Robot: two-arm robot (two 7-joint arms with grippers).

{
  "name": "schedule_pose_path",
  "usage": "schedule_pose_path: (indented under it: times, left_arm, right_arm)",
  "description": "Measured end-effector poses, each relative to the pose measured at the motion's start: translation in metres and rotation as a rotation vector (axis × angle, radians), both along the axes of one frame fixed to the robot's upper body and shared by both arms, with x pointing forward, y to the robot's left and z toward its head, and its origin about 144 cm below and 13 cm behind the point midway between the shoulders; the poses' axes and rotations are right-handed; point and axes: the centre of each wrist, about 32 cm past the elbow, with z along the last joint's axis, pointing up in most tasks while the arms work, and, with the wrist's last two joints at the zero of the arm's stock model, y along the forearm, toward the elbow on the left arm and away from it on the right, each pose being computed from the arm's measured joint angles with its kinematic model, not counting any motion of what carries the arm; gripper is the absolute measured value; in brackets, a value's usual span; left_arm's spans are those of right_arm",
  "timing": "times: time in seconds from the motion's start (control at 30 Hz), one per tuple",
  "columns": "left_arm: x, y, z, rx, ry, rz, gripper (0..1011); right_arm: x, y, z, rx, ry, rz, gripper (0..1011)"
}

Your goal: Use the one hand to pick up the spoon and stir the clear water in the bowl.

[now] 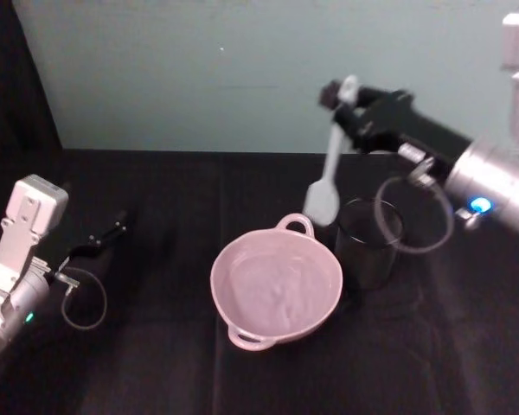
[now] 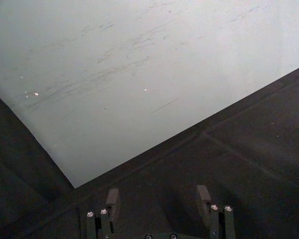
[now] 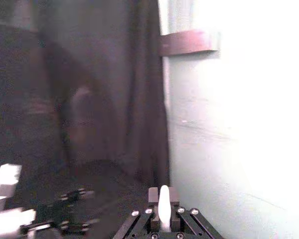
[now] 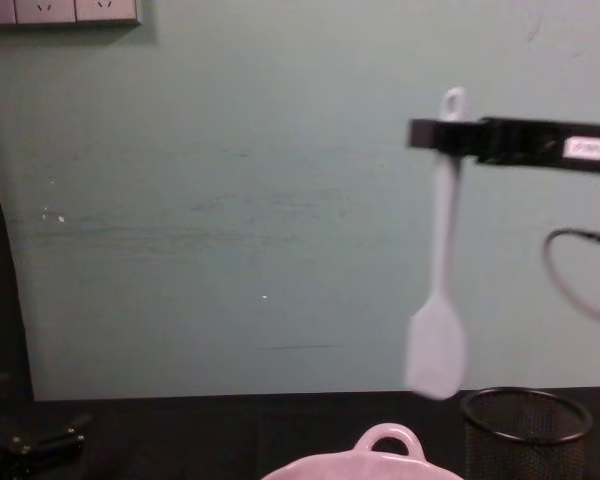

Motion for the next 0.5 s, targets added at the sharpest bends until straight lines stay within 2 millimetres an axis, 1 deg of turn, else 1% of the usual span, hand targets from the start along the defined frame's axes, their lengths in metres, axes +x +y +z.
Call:
schedule_pose_path:
  times: [0.07,0.17,0.2,0.3,0.5]
  left_arm:
    - [0.000,0.000,0.000,0.000,0.000,0.000,1005]
    - [0.000,0.000,0.000,0.000,0.000,0.000,1005]
    - [0.000,0.000,0.000,0.000,0.000,0.000,1005]
    - [0.000,0.000,0.000,0.000,0.000,0.000,1005]
    - [0.000,0.000,0.000,0.000,0.000,0.000,1005]
  right_arm:
    - [0.004,-0.011,0.004,0.007,0.012,-0.031,113]
    - [0.009,-0.021,0.008,0.016,0.024,-0.059,113]
    - [0.012,-0.028,0.008,0.022,0.038,-0.078,113]
    - [0.017,-0.038,0.007,0.031,0.065,-0.103,113]
    - [0.025,-0.048,-0.002,0.049,0.113,-0.126,113]
